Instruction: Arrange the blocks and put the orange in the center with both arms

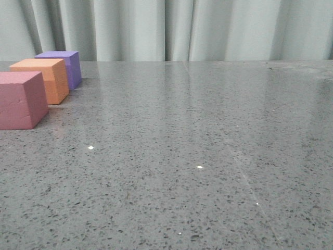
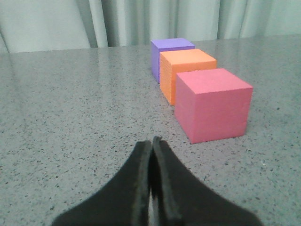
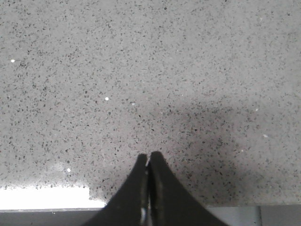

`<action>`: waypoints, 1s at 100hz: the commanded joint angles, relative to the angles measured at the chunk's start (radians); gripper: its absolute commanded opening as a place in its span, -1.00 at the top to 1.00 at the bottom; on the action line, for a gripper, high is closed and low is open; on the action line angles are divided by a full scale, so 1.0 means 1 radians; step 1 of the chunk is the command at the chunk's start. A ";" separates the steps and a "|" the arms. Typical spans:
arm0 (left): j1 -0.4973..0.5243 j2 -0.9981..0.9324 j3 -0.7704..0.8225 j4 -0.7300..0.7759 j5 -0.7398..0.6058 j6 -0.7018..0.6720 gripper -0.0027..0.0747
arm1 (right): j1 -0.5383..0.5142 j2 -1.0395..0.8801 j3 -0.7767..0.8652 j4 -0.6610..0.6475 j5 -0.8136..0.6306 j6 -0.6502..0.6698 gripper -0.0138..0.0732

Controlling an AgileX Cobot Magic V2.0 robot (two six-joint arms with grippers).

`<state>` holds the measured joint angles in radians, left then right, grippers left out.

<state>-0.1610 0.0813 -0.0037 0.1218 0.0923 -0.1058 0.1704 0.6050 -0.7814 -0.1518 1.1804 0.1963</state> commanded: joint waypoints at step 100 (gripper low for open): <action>0.103 -0.118 0.053 -0.028 -0.104 0.002 0.98 | -0.003 0.003 -0.022 -0.012 -0.041 -0.009 0.84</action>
<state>-0.0605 -0.0029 -0.0039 0.1023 0.0657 -0.1037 0.1704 0.6050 -0.7814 -0.1502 1.1821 0.1963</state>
